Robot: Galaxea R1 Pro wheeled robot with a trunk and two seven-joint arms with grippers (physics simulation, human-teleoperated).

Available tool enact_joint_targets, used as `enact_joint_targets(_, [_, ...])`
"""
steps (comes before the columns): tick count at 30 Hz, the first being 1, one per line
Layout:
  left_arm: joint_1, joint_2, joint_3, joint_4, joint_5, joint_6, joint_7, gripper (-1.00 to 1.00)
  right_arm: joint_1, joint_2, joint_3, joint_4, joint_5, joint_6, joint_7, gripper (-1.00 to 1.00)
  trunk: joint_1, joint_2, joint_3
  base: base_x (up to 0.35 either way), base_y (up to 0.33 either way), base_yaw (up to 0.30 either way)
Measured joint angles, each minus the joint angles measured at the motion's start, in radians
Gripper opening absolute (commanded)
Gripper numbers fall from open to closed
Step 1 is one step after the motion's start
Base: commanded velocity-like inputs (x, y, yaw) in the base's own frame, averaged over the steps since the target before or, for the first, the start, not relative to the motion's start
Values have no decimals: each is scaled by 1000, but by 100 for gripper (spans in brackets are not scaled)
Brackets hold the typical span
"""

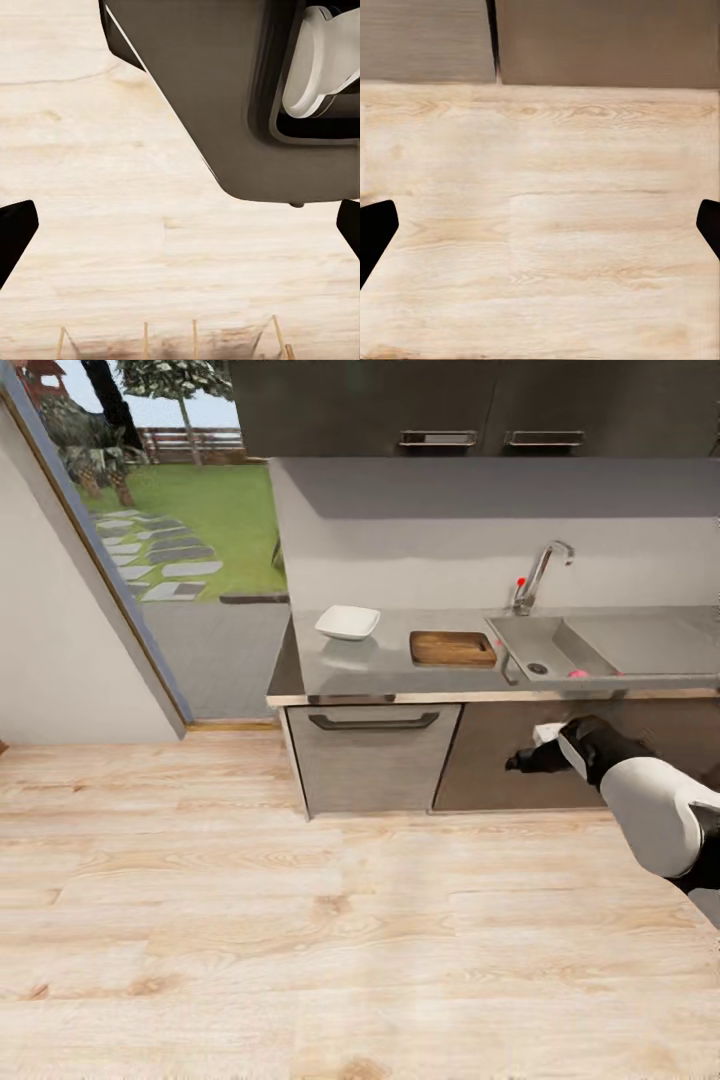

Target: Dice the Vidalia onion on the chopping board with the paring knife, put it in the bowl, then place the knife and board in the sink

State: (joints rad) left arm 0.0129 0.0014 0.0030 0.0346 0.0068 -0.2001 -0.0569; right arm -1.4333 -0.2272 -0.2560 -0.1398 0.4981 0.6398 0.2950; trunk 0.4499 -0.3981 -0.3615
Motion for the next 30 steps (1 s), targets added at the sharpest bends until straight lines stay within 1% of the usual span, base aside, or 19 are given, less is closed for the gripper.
enact_joint_targets(2, [0, 0, 0, 0, 0, 0, 0, 100, 39, 1, 1, 62, 0, -92, -12, 100, 0, 0, 0, -111, 0, 0])
enact_joint_targets(3, [0, 0, 1, 0, 0, 0, 0, 100, 79, 3, 3, 85, 0, -162, -19, 100, 0, 0, 0, -56, 0, 0])
enact_joint_targets(4, [0, 0, 1, 0, 0, 0, 0, 100, 135, 6, 4, 99, 0, -234, -24, 100, 0, 0, 0, -44, 0, 0])
enact_joint_targets(5, [0, 0, 1, 0, 0, 0, 0, 100, 170, 8, 4, 105, 0, -271, -25, 100, 0, 0, 0, -28, 0, 0])
enact_joint_targets(6, [0, 0, 1, 0, 0, 0, 0, 100, 229, 16, 3, 112, 0, -335, -27, 100, -1, 0, 0, -23, 0, 0])
enact_joint_targets(7, [0, 0, 1, 0, 0, 0, 0, 100, 281, 21, 5, 115, 0, -366, -28, 100, 0, 0, 0, -15, 0, 0])
enact_joint_targets(9, [0, -1, 1, 0, 0, 0, 0, 100, 430, 47, 4, 120, 0, -479, -31, 100, 0, 0, 0, -8, 0, 0])
enact_joint_targets(10, [0, -1, 1, 0, 0, 0, 0, 100, 460, 55, 4, 121, 1, -510, -32, 100, 0, 0, 0, -5, 0, 0])
enact_joint_targets(13, [0, -1, 1, 0, 0, 0, 0, 100, 629, 99, 5, 120, -2, -666, -33, 100, -1, 0, 0, -3, 0, 0])
enact_joint_targets(14, [0, -2, 2, 0, 0, 0, 0, 100, 662, 109, 5, 120, -1, -701, -33, 100, -1, 0, 0, -1, 0, 0])
enact_joint_targets(16, [0, -2, 2, 0, 0, 0, 0, 100, 790, 139, 5, 122, 0, -832, -36, 100, -1, 0, 0, 0, 0, 0])
enact_joint_targets(17, [0, -2, 2, 0, 0, 0, 0, 100, 815, 145, 4, 122, 0, -863, -37, 100, -1, 0, 0, 0, 0, 0])
enact_joint_targets(20, [0, -3, 2, -1, 0, 0, 0, 100, 994, 172, 6, 123, 3, -1049, -44, 100, -1, 0, 0, 0, 0, 0])
enact_joint_targets(23, [0, -3, 3, -8, -1, 0, 0, 100, 1098, 181, 5, 123, 5, -1193, -56, 100, -1, 0, 0, 0, 0, 0])
enact_joint_targets(25, [-1, -3, 4, -36, -3, -3, 1, 100, 1180, 186, 5, 123, 6, -1328, -89, 100, -1, 0, 0, 0, 0, 0])
enact_joint_targets(26, [-1, -2, 4, -48, -4, -4, 2, 100, 1196, 187, 2, 123, 4, -1358, -104, 100, 0, 0, 0, 0, 0, 0])
enact_joint_targets(27, [-1, -1, 4, -77, -4, -3, 6, 100, 1219, 189, 2, 123, 5, -1410, -146, 100, -1, 0, 0, 0, 0, 0])
enact_joint_targets(28, [-1, 1, 4, -95, -4, -3, 8, 100, 1228, 190, 0, 123, 6, -1432, -175, 100, 0, 0, 0, 0, 0, 0])
enact_joint_targets(30, [-2, 6, 6, -174, -4, -1, 15, 100, 1248, 198, -6, 119, -9, -1481, -304, 100, 0, 0, 0, 0, 0, 0])
